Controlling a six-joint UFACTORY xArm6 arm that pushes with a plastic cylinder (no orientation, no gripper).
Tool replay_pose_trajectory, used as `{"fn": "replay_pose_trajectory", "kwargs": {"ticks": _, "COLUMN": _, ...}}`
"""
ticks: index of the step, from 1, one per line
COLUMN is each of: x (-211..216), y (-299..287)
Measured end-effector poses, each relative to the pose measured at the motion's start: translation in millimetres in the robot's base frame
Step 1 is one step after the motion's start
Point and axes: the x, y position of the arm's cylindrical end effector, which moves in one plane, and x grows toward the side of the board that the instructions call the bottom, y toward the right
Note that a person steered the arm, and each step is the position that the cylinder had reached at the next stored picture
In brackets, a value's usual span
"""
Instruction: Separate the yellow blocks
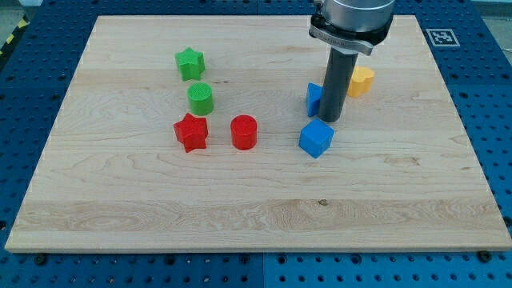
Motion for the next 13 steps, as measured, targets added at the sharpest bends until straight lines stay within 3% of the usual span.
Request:
{"fn": "replay_pose_trajectory", "kwargs": {"ticks": 2, "x": 0, "y": 85}}
{"fn": "replay_pose_trajectory", "kwargs": {"ticks": 5, "x": -71, "y": -5}}
{"fn": "replay_pose_trajectory", "kwargs": {"ticks": 7, "x": -88, "y": -8}}
{"fn": "replay_pose_trajectory", "kwargs": {"ticks": 10, "x": -75, "y": 38}}
{"fn": "replay_pose_trajectory", "kwargs": {"ticks": 13, "x": -113, "y": 40}}
